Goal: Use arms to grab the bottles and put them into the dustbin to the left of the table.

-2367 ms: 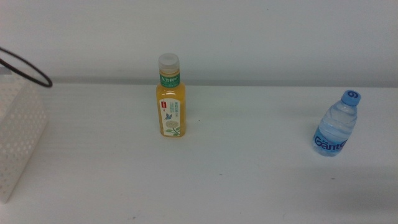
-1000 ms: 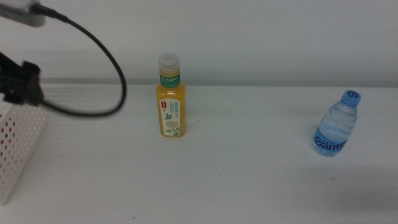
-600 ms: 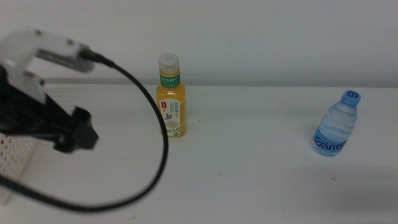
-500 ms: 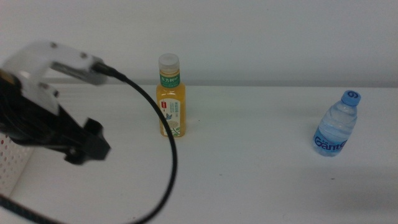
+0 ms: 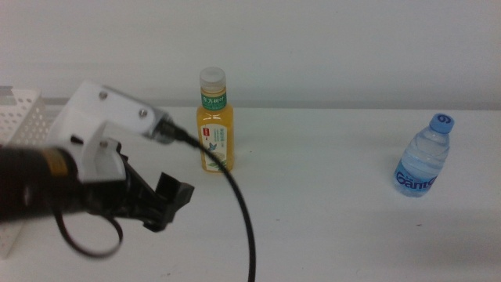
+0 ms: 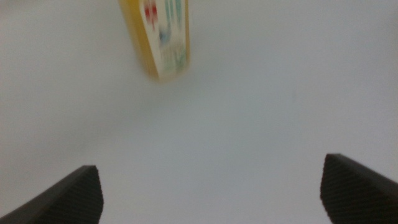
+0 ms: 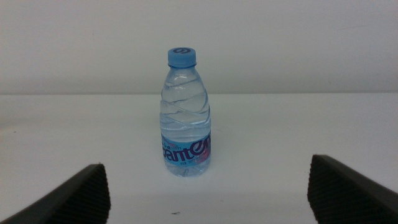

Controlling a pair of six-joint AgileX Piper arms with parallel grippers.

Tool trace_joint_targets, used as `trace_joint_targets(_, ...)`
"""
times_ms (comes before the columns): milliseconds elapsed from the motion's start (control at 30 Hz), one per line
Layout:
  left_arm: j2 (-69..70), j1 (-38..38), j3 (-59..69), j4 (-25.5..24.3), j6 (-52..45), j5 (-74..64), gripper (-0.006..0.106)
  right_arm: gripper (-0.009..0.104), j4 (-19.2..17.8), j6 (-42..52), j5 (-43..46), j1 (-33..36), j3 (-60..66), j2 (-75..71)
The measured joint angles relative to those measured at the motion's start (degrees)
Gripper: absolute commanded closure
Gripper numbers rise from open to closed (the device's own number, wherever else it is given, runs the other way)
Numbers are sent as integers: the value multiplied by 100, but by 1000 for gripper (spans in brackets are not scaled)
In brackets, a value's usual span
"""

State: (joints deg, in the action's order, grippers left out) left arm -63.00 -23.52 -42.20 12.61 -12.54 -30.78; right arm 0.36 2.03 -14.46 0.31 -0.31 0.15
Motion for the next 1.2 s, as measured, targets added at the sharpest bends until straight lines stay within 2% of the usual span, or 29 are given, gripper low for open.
trace_joint_targets(200,328,-435,1627,314,49,2942,7,10,0,0,0,0,0,0)
trace_joint_targets(400,253,-498,2385,467,49,4334,7,10,0,0,0,0,0,0)
trace_joint_targets(533,26,-498,2499,763,49,4840,7,10,0,0,0,0,0,0)
trace_joint_targets(667,-425,-512,2499,832,49,5527,7,10,0,0,0,0,0,0)
trace_joint_targets(967,-1764,-512,2483,443,1065,7100,7,10,0,0,0,0,0,0)
trace_joint_targets(1200,-3027,-512,1645,183,1449,7524,7,10,0,0,0,0,0,0)
